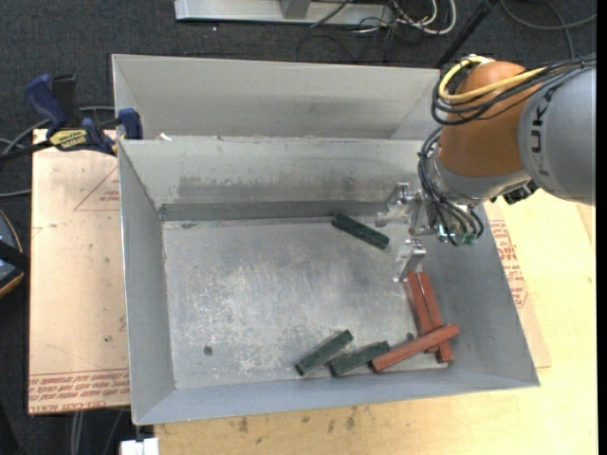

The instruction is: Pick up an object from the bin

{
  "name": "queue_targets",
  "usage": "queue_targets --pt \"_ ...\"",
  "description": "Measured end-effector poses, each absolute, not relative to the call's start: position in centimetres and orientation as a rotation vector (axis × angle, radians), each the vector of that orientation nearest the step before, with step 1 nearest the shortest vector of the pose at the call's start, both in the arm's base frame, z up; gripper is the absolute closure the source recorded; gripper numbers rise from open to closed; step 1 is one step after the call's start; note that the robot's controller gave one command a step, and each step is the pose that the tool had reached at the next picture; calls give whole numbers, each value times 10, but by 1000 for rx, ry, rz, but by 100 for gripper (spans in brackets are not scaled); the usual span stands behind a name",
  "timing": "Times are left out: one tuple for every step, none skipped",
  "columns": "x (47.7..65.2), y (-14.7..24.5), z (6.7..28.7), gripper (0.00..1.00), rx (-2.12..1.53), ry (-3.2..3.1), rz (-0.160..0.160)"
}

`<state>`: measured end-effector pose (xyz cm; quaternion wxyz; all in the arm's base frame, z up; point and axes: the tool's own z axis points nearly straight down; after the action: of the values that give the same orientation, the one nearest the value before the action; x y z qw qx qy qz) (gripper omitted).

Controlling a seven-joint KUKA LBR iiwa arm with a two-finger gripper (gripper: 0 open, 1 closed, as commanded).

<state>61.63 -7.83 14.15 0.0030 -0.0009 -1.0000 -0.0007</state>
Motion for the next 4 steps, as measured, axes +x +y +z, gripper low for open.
queue_targets --pt "618 -78 146 0 -1 -3143 0" --pt "622 -77 142 0 -18 -3147 2" --pt "610 -60 107 0 -104 -3134 -4" --pt "633 -71 102 0 -227 -3145 -2"
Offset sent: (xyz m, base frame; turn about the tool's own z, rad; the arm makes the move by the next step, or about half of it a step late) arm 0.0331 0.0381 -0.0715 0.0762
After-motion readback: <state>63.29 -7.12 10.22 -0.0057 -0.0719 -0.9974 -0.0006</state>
